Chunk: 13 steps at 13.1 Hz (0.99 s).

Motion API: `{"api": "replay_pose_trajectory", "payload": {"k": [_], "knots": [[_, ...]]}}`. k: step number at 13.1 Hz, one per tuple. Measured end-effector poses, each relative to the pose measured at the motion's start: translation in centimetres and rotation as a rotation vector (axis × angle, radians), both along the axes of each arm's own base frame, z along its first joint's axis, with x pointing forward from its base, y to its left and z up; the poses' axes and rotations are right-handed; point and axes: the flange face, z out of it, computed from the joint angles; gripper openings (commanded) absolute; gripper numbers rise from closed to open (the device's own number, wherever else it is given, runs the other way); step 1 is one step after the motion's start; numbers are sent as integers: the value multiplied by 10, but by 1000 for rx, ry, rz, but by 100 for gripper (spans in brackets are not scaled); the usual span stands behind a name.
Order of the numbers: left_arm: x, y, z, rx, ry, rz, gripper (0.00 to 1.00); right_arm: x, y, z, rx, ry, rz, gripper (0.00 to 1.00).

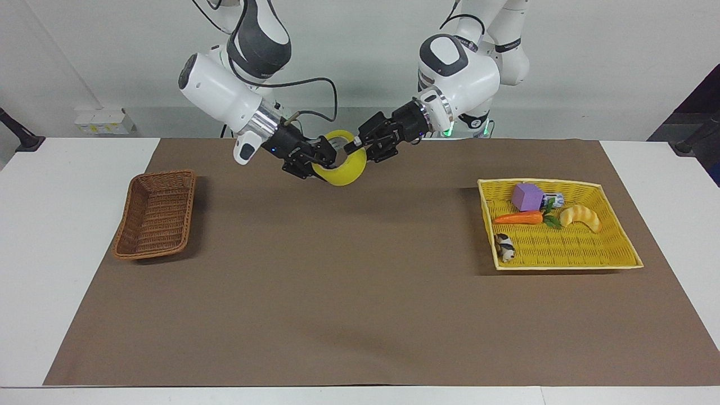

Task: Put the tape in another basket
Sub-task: 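Carry the tape with the right gripper while the left gripper withdraws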

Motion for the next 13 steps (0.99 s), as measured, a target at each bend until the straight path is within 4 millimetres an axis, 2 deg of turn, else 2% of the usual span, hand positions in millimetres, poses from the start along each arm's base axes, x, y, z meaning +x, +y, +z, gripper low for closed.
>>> {"api": "replay_pose_trajectory", "payload": {"k": [3, 6, 10, 13], "knots": [[7, 9, 0, 35, -25, 6, 100, 1, -13, -5, -69, 20, 10, 0], [28, 38, -3, 110, -71, 31, 100, 2, -38, -12, -172, 44, 28, 0], [53, 72, -9, 227, -128, 43, 100, 2, -79, -23, -348, 82, 50, 0], [66, 91, -15, 314, -163, 22, 100, 3, -121, -29, -442, 115, 35, 0]]}}
